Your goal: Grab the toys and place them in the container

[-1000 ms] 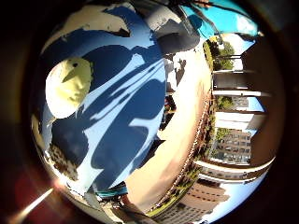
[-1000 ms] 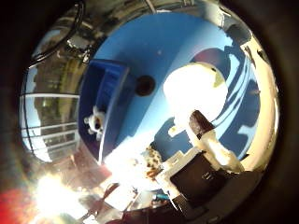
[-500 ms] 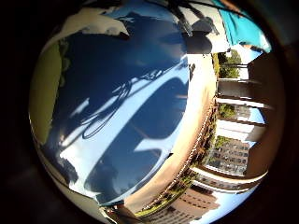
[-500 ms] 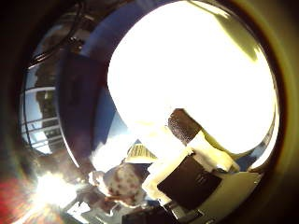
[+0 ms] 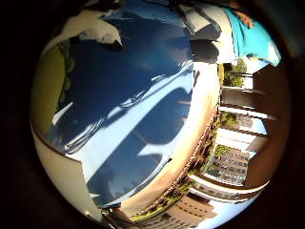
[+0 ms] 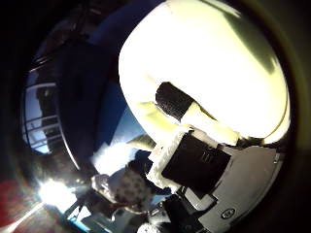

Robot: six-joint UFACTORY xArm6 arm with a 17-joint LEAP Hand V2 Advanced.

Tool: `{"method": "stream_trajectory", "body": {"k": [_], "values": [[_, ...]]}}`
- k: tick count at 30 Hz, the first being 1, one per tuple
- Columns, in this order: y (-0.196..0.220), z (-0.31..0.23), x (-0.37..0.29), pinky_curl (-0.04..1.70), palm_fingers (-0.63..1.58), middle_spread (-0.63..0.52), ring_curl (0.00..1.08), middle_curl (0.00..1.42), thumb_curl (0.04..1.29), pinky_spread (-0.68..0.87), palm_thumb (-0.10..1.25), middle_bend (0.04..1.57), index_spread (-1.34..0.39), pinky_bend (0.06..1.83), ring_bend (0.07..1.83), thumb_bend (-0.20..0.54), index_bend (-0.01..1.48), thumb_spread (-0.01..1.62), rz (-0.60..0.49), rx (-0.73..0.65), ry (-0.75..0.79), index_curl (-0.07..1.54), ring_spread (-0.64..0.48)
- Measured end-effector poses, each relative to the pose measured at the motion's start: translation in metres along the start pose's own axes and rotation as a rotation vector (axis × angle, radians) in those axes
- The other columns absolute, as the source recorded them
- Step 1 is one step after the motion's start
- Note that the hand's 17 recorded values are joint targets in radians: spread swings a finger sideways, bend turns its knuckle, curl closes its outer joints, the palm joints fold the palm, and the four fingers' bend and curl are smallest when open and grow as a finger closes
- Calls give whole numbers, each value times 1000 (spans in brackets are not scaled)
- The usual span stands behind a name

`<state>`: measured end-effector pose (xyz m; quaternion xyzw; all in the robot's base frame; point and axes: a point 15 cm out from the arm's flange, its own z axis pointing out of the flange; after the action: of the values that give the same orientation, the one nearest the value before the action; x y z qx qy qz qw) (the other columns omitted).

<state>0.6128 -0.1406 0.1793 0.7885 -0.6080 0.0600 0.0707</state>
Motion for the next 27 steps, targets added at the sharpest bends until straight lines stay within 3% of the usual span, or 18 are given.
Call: {"method": "stream_trajectory", "body": {"k": [9, 15, 27], "values": [[31, -13, -11, 618, 1034, -269, 757, 957, 571, 217, 972, 1111, -830, 1506, 1353, 41, 550, 978, -1, -106, -35, 181, -91], [53, -46, -11, 678, 968, -271, 799, 1042, 655, 173, 1019, 1156, -966, 1547, 1401, 23, 681, 998, 11, -141, -44, 210, -113], [88, -125, -12, 747, 885, -259, 836, 1122, 763, 140, 1009, 1206, -1106, 1588, 1461, -12, 801, 1021, 26, -129, -38, 284, -126]]}}
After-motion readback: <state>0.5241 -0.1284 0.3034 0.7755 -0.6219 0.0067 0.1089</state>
